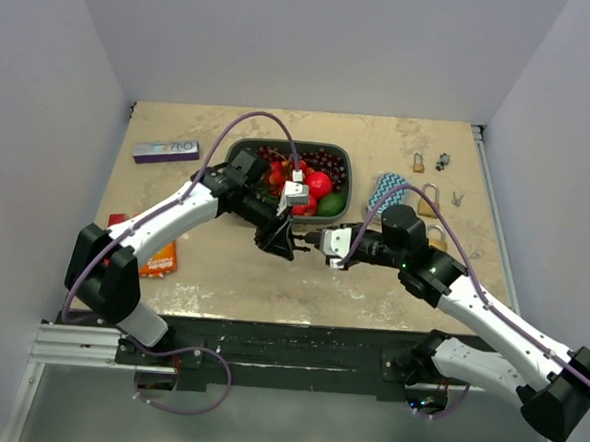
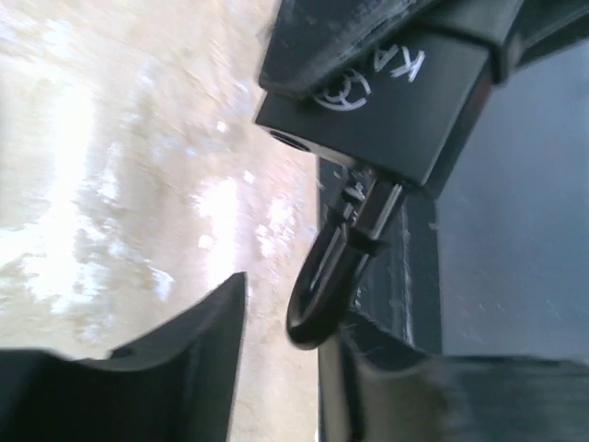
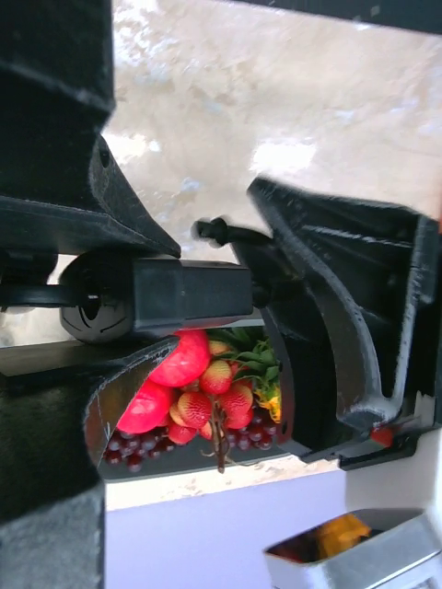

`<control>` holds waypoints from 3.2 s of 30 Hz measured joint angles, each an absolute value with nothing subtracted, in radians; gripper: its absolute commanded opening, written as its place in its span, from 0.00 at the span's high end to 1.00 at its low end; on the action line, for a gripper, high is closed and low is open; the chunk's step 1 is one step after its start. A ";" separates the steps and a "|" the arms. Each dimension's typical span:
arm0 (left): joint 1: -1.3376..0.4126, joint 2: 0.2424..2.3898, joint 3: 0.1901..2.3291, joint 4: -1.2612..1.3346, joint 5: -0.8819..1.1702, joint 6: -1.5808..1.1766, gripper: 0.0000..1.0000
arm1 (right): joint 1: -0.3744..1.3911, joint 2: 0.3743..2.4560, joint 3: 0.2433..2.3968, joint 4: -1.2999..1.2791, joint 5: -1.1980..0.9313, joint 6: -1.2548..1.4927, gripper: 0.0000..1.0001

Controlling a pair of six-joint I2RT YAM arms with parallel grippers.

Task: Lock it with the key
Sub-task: Lock the lock.

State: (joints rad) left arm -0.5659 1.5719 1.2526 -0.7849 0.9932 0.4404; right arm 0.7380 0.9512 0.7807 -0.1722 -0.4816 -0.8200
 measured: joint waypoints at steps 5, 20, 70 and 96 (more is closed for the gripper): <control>-0.566 1.437 1.163 -0.574 0.907 0.346 0.58 | 0.733 0.976 0.833 -0.177 -0.502 -0.710 1.00; -0.567 1.221 0.983 -0.264 0.864 0.273 0.43 | 0.733 1.009 0.853 -0.165 -0.525 -0.322 1.00; -0.542 1.316 1.153 -0.617 0.923 0.517 1.00 | 0.633 1.243 1.000 -0.449 -0.731 -0.557 0.28; -0.559 1.325 1.166 -0.624 0.959 0.494 1.00 | 0.569 1.134 0.996 -0.345 -0.803 -0.523 0.34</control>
